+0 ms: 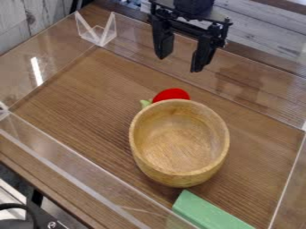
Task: Move the red object to the left side of the table
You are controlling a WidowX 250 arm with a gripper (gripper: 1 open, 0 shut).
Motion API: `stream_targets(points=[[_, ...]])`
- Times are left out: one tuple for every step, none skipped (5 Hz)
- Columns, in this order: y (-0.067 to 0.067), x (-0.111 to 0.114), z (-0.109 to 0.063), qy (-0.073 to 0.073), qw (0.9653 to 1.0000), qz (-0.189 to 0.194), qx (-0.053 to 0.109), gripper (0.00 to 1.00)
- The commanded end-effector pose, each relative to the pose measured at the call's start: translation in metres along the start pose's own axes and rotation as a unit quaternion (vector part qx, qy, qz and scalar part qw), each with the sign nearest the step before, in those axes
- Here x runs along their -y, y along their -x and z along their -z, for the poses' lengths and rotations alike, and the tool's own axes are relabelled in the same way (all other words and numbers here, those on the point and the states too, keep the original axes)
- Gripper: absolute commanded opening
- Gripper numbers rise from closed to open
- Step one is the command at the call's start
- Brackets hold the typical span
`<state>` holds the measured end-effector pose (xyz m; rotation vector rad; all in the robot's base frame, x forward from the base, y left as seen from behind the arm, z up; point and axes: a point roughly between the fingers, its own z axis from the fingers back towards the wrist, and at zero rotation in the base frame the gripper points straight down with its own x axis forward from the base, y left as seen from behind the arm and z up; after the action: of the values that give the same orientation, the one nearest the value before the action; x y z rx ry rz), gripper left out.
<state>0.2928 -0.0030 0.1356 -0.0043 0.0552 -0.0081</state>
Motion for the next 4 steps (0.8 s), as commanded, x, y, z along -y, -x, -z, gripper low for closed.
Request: stream_targets(points=[[-0.001, -0.004, 0.011, -0.003, 0.9977, 0.067, -0.009, 1.00], [-0.001, -0.010, 0.027, -0.013, 0.9863, 0.164, -0.011, 1.00], [-0.004, -0.017, 0.038, -0.019, 0.9722, 0.233, -0.008, 1.00], [-0.008, -0.024, 0.047, -0.026, 0.9595, 0.280, 0.001, 1.00]])
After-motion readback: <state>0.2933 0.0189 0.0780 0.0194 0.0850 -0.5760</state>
